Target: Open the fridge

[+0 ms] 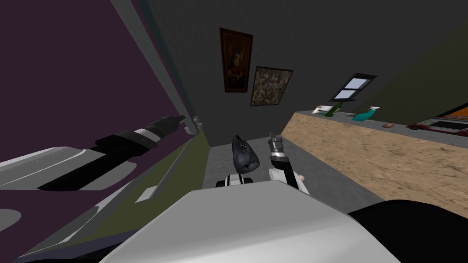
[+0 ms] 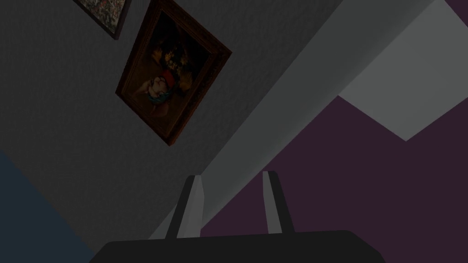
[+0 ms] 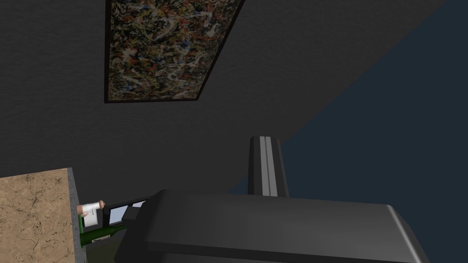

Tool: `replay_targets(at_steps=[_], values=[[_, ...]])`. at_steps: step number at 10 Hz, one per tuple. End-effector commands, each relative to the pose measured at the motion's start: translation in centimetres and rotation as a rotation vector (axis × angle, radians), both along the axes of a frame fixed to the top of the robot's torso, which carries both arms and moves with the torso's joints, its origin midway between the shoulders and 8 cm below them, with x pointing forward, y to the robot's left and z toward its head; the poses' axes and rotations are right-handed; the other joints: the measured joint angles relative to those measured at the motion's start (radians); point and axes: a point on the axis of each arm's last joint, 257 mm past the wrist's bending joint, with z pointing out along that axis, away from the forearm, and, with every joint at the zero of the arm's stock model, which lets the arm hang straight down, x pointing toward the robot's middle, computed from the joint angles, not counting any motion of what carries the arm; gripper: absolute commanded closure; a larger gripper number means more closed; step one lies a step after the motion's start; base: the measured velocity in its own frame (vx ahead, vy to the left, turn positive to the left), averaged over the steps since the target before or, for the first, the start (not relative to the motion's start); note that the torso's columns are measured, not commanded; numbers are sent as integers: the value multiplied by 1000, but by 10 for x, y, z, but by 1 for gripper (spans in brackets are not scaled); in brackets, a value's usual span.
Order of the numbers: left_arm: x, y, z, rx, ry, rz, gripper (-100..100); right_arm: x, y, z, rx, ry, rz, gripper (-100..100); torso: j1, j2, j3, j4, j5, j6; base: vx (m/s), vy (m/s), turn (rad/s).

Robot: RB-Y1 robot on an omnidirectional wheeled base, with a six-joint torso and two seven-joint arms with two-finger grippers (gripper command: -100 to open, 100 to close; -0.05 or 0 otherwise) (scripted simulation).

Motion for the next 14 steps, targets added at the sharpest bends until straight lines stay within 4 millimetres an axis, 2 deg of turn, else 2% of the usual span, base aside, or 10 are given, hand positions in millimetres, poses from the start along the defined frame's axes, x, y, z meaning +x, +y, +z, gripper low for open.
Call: replay_targets(at_steps=[1, 2, 3, 7, 8, 9, 12, 13, 14], values=[[-10, -24, 6, 1, -12, -68, 100, 0, 0, 0, 0, 0, 0, 0, -3, 1, 2, -1, 0, 0, -108, 25, -83], [-14, -35, 8, 1, -16, -98, 100, 0, 0, 0, 0, 0, 0, 0, 0, 0, 0, 1, 0, -4, -85, 19, -59], [-24, -56, 11, 1, -24, -156, 100, 0, 0, 0, 0, 0, 0, 0, 3, -1, -1, 3, 0, -5, -128, 32, -90], [-46, -96, 17, 3, -37, -273, 100, 0, 0, 0, 0, 0, 0, 0, -2, 2, 1, 4, -1, -3, -127, 28, -93], [-38, -86, 13, -1, -20, -245, 100, 0, 0, 0, 0, 0, 0, 0, -3, 0, -1, 2, -2, -1, -51, 12, -26], [-30, -74, 11, -9, -16, -219, -100, 0, 0, 0, 0, 0, 0, 0, 1, -7, -4, -2, 1, -4, -27, -12, -13], [-13, -38, 8, -27, -17, -142, -100, 0, 0, 0, 0, 0, 0, 0, 17, -12, -9, -4, 7, -7, -3, -12, -18], [-13, -38, 8, -27, -17, -142, -100, 0, 0, 0, 0, 0, 0, 0, 18, -9, -5, -4, 8, -8, 17, 8, 23], [-9, -26, 5, -36, -21, -118, -100, 0, 0, 0, 0, 0, 0, 0, 15, -6, -2, -4, 8, -6, 8, 18, -18]])
